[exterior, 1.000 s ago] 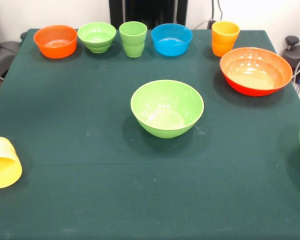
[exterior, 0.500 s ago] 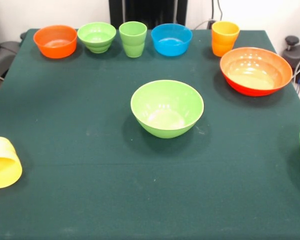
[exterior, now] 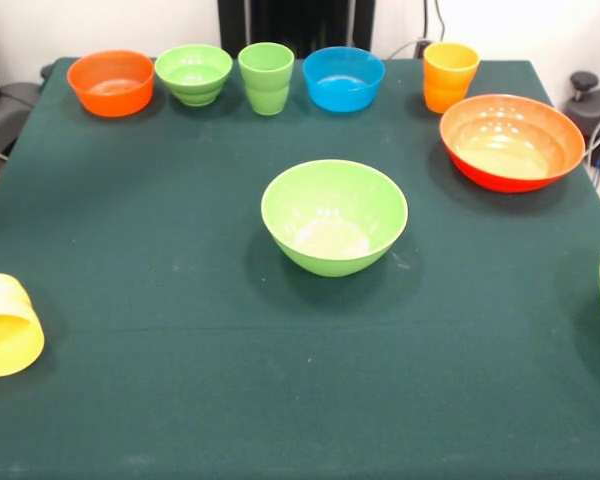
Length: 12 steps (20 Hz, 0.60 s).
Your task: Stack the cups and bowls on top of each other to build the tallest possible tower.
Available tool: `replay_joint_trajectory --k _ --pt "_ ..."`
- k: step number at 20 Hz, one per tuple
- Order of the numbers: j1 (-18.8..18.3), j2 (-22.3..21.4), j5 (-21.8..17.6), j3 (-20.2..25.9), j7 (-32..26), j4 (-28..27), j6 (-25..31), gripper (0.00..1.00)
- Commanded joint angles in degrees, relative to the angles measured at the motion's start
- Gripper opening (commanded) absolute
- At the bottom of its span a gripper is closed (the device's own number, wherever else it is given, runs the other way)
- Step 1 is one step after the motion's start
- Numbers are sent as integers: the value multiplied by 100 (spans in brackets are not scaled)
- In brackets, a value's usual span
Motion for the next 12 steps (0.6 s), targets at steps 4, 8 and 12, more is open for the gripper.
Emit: replay_joint_trajectory --k 4,8,12 --pt "-696 1031 1898 -2033 -1135 -1791 697 0" --pt "-948 1201 3100 -3284 -1277 -1889 515 0" --pt "-1185 1319 4165 -4349 -1585 -1930 255 0"
